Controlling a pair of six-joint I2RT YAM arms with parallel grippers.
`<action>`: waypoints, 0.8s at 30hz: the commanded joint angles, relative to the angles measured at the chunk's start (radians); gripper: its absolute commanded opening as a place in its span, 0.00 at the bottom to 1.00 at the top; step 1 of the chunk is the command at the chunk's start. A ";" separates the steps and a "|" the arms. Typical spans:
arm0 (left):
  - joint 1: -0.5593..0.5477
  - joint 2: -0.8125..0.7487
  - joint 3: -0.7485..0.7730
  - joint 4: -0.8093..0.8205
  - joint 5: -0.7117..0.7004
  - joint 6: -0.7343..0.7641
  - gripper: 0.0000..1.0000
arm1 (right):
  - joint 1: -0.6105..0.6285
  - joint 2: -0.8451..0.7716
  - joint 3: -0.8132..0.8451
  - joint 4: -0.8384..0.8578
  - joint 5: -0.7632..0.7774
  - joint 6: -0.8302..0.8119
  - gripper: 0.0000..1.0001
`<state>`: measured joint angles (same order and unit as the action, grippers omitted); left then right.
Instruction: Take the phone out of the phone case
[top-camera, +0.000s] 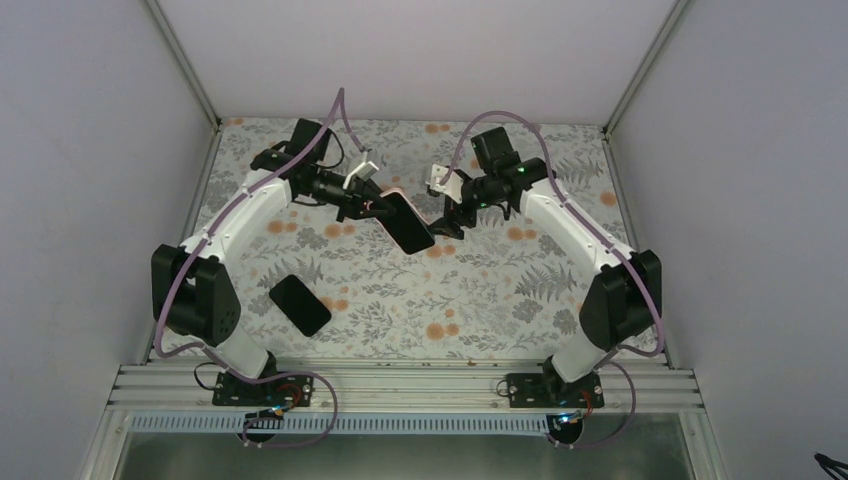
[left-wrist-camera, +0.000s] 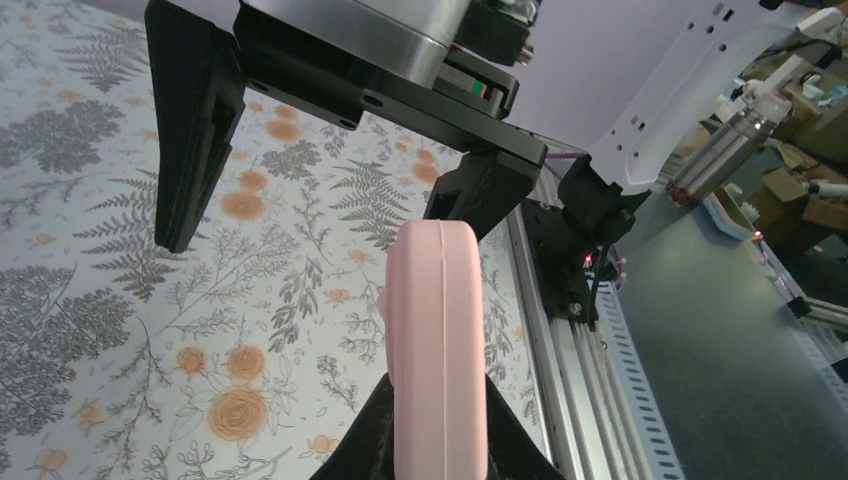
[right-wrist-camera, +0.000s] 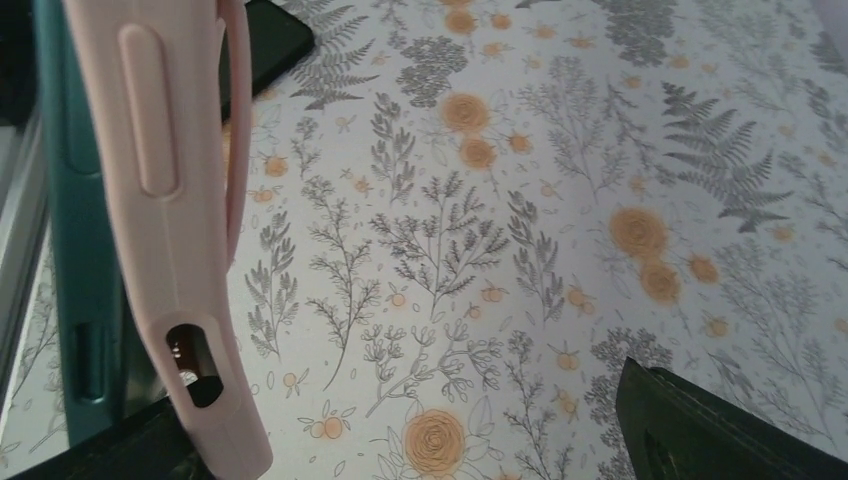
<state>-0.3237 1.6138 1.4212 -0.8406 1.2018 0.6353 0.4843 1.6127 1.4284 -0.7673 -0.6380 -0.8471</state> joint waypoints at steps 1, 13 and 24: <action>-0.046 0.000 0.025 0.377 0.078 -0.136 0.02 | 0.121 0.069 0.086 -0.098 -0.443 -0.030 0.97; -0.061 -0.049 -0.141 0.725 -0.255 -0.207 0.02 | 0.117 0.211 0.299 -0.510 -0.686 -0.230 0.87; -0.072 -0.053 -0.207 0.827 -0.380 -0.201 0.02 | 0.089 0.198 0.347 -0.516 -0.811 -0.147 0.51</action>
<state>-0.3820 1.5074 1.2064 -0.3702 1.1679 0.4034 0.4431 1.8530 1.6901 -1.1717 -0.9276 -1.0389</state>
